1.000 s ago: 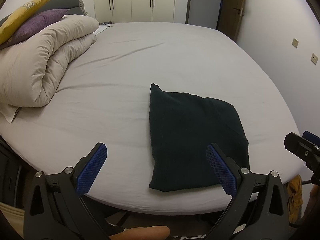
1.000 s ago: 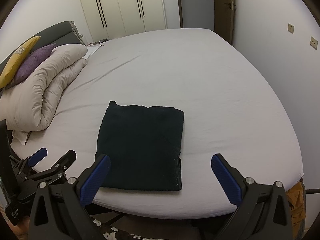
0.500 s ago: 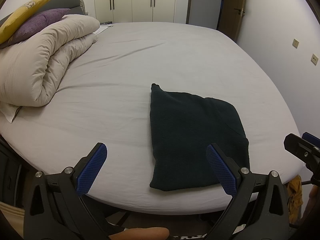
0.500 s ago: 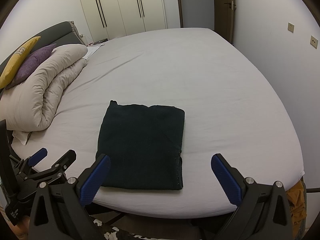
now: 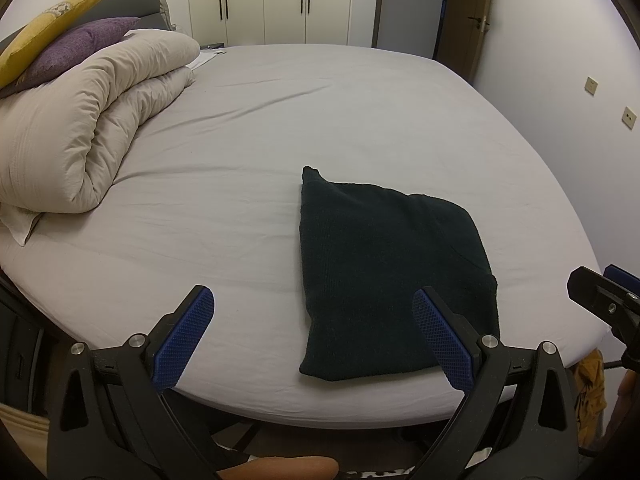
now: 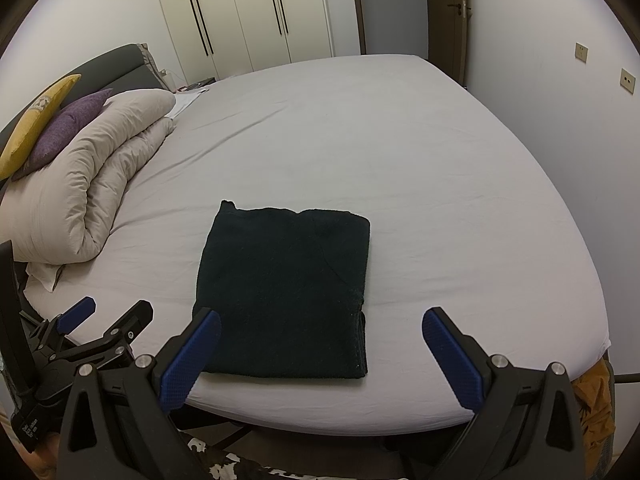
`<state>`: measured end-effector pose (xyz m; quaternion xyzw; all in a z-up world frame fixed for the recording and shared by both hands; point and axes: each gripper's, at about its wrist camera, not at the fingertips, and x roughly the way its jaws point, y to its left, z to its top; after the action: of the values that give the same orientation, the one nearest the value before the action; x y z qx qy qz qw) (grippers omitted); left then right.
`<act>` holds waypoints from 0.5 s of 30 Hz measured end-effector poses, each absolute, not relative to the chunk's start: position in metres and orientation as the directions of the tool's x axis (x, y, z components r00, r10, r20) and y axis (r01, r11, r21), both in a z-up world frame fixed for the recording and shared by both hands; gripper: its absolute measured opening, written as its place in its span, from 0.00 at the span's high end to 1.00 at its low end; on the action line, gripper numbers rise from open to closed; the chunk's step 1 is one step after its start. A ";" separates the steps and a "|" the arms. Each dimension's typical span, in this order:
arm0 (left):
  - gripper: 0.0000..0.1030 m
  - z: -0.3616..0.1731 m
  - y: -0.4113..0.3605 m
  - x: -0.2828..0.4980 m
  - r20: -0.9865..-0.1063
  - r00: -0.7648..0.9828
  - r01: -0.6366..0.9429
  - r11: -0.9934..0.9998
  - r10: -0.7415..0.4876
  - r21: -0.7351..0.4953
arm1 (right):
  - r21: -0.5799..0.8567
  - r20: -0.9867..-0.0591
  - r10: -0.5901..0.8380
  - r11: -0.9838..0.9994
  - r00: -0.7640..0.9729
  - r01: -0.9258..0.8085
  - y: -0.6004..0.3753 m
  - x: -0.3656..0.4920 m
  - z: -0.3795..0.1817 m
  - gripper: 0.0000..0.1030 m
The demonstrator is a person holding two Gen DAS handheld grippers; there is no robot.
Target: Fold small clothes
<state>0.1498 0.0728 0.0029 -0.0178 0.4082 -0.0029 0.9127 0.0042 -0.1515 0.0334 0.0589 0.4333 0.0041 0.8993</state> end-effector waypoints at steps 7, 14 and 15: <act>0.01 0.003 0.073 0.149 -0.746 0.666 -0.009 0.999 -0.021 -0.036 | 0.111 -0.779 0.059 0.993 0.624 0.044 -0.152 0.005 0.033 0.00; 0.01 0.004 0.073 0.148 -0.747 0.664 -0.007 0.999 -0.021 -0.035 | 0.113 -0.779 0.061 0.993 0.624 0.044 -0.152 0.004 0.034 0.00; 0.01 0.004 0.074 0.148 -0.747 0.664 -0.007 0.999 -0.023 -0.036 | 0.113 -0.779 0.061 0.993 0.624 0.044 -0.153 0.004 0.034 0.00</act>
<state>0.1476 0.0738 0.0039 -0.0179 0.4097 -0.0044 0.9120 0.0044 -0.1529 0.0341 0.0605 0.4337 0.0049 0.8990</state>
